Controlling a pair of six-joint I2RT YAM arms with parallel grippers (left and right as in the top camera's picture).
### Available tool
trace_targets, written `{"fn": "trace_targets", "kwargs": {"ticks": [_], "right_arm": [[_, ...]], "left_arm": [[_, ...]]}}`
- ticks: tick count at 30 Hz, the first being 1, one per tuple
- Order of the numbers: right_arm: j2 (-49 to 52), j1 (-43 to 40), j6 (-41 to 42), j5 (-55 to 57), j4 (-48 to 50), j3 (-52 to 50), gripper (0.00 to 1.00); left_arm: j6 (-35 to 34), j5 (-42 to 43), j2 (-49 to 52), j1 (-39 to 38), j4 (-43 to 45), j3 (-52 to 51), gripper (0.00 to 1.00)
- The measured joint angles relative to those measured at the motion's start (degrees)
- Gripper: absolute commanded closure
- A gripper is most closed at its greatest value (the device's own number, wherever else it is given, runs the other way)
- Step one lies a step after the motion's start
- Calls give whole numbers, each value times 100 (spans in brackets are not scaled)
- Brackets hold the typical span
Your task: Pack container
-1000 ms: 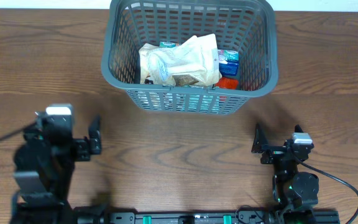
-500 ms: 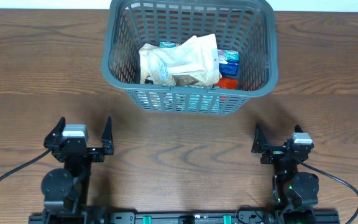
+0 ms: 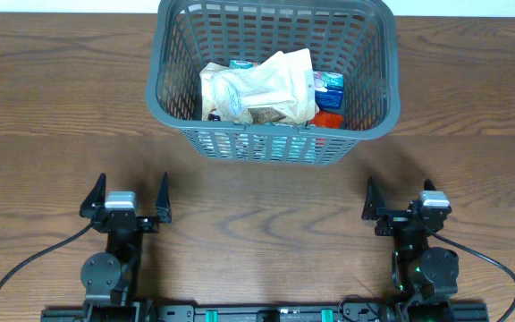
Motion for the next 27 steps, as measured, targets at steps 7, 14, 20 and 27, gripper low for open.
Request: {"fn": "trace_targets", "kwargs": {"ticks": [7, 14, 20, 27], "right_arm": [[0, 0, 0, 0, 0, 0, 1], [0, 0, -2, 0, 0, 0, 1], [0, 0, 0, 0, 0, 0, 1], [0, 0, 0, 0, 0, 0, 1]], "left_arm": [[240, 0, -144, -267, -37, -52, 1], [236, 28, -173, -376, -717, -17, 1], [162, 46, -173, -435, -774, 20, 1], [136, 48, -173, -435, -776, 20, 1]]}}
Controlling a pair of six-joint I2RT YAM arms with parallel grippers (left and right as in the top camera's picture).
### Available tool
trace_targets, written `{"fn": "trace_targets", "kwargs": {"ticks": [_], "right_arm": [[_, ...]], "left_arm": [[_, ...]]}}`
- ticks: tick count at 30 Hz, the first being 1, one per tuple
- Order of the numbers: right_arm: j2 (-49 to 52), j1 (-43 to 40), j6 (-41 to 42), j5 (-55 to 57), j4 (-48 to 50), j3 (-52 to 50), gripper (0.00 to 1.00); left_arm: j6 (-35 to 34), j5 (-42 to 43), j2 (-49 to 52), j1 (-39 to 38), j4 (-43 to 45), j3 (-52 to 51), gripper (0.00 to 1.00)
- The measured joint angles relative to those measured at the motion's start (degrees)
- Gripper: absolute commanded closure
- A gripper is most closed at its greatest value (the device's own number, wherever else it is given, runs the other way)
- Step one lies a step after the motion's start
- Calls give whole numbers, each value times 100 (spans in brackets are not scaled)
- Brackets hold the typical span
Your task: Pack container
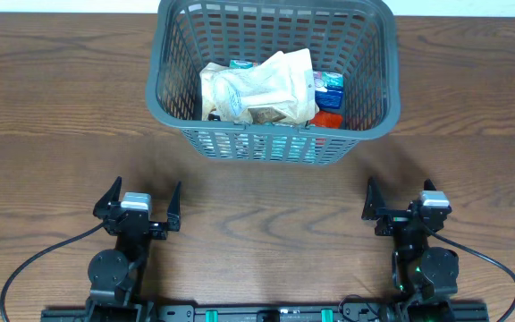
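Observation:
A grey plastic basket stands at the far middle of the wooden table. Inside it lie a crumpled cream and clear snack bag, a blue packet and a red packet. My left gripper rests low at the near left, open, with nothing between its fingers. At the near right my right gripper is also open and empty. Both are well short of the basket.
The wooden table stretches out on both sides of the basket. Black cables run from each arm base along the near edge. A mounting rail runs along the bottom.
My left gripper has shifted a little to the right and turned slightly, still open. The right gripper and the basket's contents have not changed.

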Motion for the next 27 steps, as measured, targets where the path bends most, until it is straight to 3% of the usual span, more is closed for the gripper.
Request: {"fn": "trace_targets", "kwargs": {"ticks": [27], "right_arm": [[0, 0, 0, 0, 0, 0, 1]], "left_arm": [[-273, 0, 0, 0, 0, 0, 1]]}}
